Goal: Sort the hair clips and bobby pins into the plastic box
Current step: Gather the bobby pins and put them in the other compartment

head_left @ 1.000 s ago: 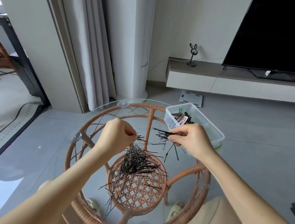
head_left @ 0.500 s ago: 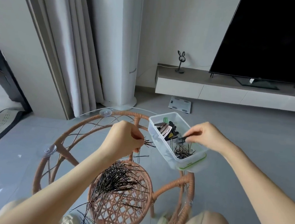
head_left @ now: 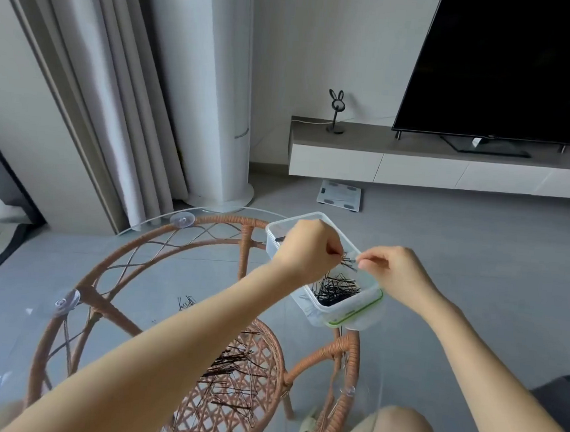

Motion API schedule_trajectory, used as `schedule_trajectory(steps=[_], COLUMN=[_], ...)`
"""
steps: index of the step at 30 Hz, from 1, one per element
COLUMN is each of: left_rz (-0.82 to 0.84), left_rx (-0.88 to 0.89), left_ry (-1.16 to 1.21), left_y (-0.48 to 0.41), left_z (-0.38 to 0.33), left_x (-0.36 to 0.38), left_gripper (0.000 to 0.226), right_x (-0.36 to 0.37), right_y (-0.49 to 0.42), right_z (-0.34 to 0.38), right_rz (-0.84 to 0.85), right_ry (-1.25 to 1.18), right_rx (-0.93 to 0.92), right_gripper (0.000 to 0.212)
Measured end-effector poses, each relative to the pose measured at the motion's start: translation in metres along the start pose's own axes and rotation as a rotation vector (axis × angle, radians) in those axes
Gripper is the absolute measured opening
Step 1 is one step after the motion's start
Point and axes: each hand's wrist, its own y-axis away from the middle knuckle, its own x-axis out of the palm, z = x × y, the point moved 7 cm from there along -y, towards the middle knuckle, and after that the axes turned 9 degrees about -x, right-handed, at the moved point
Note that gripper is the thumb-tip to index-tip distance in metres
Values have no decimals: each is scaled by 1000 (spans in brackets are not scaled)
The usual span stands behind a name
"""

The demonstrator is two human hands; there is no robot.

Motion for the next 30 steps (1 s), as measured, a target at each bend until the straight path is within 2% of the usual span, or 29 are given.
schedule_trajectory(steps=[3, 6, 10, 17, 22, 25, 28, 30], left_rz=[93, 194, 261, 78, 52, 10, -83, -156], left_rx=[65, 72, 70, -117, -194, -202, -219, -262], left_ry=[-185, -294, -296, -50, 77, 125, 126, 39], left_y=[-16, -21, -16, -14, -5, -1, 7, 20], left_z=[-3, 2, 8, 37, 57, 66, 85, 115], left_x=[40, 67, 69, -1, -12, -20, -32, -39], left_gripper=[17, 28, 32, 19, 15, 13, 16, 20], right_x=[0, 2, 6, 36, 55, 53, 38, 33], right_y=[10, 15, 14, -13, -22, -16, -4, 10], right_z=[-5, -2, 9, 35, 49, 48, 53, 68], right_rz=[-12, 10, 29, 44, 114, 103, 10, -101], right_ry=[-24, -11, 20, 134, 279, 335, 406, 292], right_rx=[16, -1, -37, -85, -135, -168, -216, -246], right_gripper=[13, 13, 15, 21, 13, 16, 15, 13])
